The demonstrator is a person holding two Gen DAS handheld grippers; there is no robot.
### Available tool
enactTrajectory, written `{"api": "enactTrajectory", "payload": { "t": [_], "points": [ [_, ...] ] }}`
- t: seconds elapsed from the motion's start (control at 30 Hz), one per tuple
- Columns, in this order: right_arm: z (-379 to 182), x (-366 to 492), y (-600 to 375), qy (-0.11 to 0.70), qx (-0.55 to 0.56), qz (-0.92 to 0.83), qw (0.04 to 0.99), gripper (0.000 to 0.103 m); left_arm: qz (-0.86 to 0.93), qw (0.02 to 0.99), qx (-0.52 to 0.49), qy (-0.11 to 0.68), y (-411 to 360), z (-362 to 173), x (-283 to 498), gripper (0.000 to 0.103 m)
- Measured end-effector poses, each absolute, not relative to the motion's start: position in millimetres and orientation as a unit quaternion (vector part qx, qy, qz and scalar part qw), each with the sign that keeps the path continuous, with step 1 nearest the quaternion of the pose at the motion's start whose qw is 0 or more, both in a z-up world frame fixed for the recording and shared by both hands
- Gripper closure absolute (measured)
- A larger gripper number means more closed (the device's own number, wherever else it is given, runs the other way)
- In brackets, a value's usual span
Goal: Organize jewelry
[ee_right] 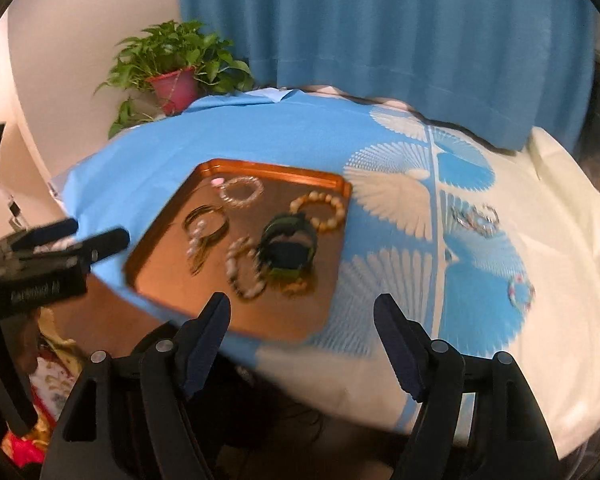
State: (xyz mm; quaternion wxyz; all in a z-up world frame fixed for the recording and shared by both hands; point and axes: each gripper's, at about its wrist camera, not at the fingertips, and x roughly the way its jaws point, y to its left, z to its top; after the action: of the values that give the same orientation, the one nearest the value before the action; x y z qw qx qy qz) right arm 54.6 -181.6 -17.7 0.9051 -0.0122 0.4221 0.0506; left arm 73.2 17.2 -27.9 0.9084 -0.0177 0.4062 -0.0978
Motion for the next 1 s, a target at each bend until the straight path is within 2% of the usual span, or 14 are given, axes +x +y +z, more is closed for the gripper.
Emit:
{"api": "enactTrajectory", "payload": {
  "t": [0.33, 0.5, 1.0],
  "points": [
    [18.3, -45.7, -173.0, 0.378, -0.016, 0.032, 0.925, 0.027, -0.118, 0.928, -0.012, 0.352, 0.9, 8.8, -18.6, 0.006],
    [20.4, -72.1, -176.0, 0.373, -0.009, 0.017, 0.928, 0.027, -0.120, 0.937, -0.005, 0.328, -2.7, 24.7, -37.4, 0.006],
    [22.4, -100.9, -191.6, 0.366, 0.007, 0.005, 0.931, 0.027, -0.128, 0.938, 0.019, 0.323, -21.6, 30.2, -53.8, 0.005]
  ]
}}
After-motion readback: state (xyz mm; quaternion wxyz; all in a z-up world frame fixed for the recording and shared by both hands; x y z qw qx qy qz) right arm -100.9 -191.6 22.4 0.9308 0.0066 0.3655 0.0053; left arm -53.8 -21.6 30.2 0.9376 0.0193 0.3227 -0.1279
